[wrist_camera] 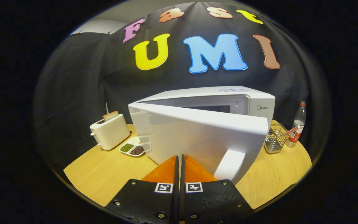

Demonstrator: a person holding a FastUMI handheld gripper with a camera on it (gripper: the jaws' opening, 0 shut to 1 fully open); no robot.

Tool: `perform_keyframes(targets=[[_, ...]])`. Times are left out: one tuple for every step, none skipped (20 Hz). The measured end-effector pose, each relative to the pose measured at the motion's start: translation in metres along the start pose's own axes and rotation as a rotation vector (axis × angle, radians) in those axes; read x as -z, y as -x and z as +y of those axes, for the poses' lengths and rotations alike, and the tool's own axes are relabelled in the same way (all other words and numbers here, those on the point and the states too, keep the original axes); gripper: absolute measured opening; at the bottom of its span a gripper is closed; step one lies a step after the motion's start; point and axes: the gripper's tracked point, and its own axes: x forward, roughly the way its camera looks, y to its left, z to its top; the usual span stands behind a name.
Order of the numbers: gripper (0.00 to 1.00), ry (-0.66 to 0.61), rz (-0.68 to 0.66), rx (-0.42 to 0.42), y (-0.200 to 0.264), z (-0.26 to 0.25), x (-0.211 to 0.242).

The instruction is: Open the microwave, put the food inside, and close the microwave door.

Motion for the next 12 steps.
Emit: perform_keyframes(targets=[[0.01,-0.007,-0.003,0.002,-0.004,-0.003,-0.003],[0.01,-0.008,-0.005,0.010,-0.007,-0.006,-0.004],[0.01,-0.005,-0.007,0.023,-0.009,-0.010,-0.005],[0.01,-0.003,-0.008,0.032,-0.011,-0.013,-0.007],[0.01,-0.008,-0.010,0.037,-0.015,-0.016,-0.009],[0.01,-0.014,-0.011,0.042,-0.019,-0.019,-0.011],[0.01,-0.016,-0.012,0.047,-0.023,-0.021,-0.013],[0.01,-0.019,-0.014,0.054,-0.027,-0.024,-0.015],[0.01,-0.022,-0.017,0.060,-0.031,-0.027,-0.017],[0.01,-0.026,-0.020,0.065,-0.034,-0.030,-0.020],[0.01,-0.031,-0.022,0.071,-0.039,-0.033,-0.023],[0.01,-0.036,-0.025,0.076,-0.043,-0.035,-0.025]])
